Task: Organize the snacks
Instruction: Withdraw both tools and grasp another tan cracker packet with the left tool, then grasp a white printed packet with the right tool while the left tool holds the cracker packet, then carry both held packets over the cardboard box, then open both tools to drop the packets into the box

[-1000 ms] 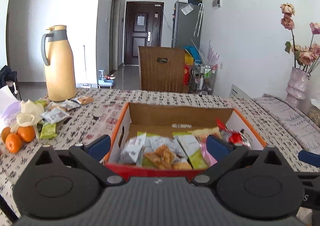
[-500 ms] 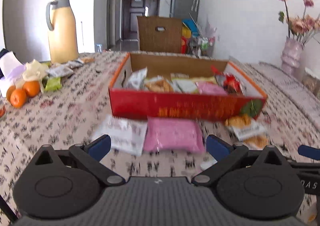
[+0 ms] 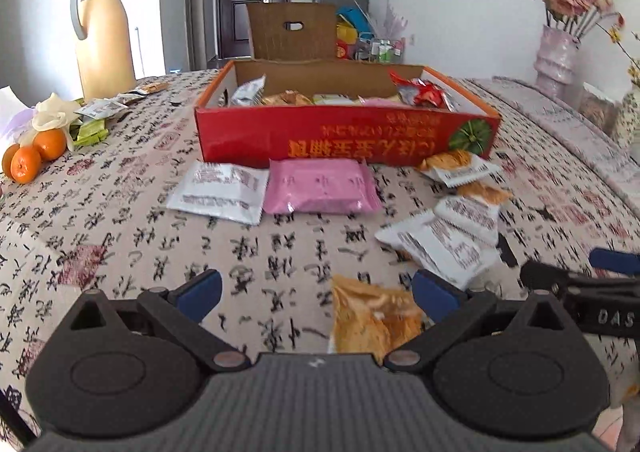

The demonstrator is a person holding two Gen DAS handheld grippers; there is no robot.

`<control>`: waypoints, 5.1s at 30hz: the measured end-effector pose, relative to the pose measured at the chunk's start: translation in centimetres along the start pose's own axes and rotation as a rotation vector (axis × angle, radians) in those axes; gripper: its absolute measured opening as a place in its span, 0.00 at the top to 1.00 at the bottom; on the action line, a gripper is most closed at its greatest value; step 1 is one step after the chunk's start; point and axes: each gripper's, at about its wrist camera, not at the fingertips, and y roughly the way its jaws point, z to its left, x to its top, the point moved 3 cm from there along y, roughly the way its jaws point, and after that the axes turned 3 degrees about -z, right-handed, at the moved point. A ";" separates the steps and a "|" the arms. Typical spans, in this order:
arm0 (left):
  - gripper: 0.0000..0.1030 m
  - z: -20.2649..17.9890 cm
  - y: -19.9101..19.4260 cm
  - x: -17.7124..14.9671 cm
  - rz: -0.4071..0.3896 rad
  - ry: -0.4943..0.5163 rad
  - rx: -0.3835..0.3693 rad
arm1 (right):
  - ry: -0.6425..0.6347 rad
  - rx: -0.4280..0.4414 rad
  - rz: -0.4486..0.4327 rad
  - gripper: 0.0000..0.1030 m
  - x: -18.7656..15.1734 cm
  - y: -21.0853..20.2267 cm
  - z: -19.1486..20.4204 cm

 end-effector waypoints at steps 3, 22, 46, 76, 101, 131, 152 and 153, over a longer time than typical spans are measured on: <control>0.00 -0.4 0.0 -0.9 0.017 0.015 -0.007 | 0.006 -0.001 0.003 0.00 -0.4 -0.1 -0.3; 0.57 -2.0 -0.3 -2.5 0.005 0.080 -0.068 | 0.002 0.001 0.018 0.00 -1.2 -0.1 0.0; 0.61 2.8 -0.9 -0.5 -0.073 -0.028 -0.079 | -0.071 0.046 -0.026 0.00 2.3 1.4 5.8; 0.61 5.4 -0.2 -0.7 -0.064 -0.094 -0.064 | -0.143 0.065 0.065 0.43 1.7 5.5 10.3; 0.61 5.1 -0.2 2.8 -0.139 -0.083 -0.031 | -0.148 0.122 -0.073 0.61 4.6 2.2 10.0; 0.61 3.3 8.3 17.3 -0.322 -0.077 0.039 | -0.083 0.033 -0.239 0.61 16.8 12.4 7.1; 0.00 5.8 8.3 16.2 -0.385 -0.156 0.059 | -0.061 0.056 -0.249 0.00 15.6 12.0 6.6; 0.00 5.9 8.4 16.3 -0.384 -0.161 0.056 | -0.053 0.054 -0.247 0.00 15.6 12.0 6.5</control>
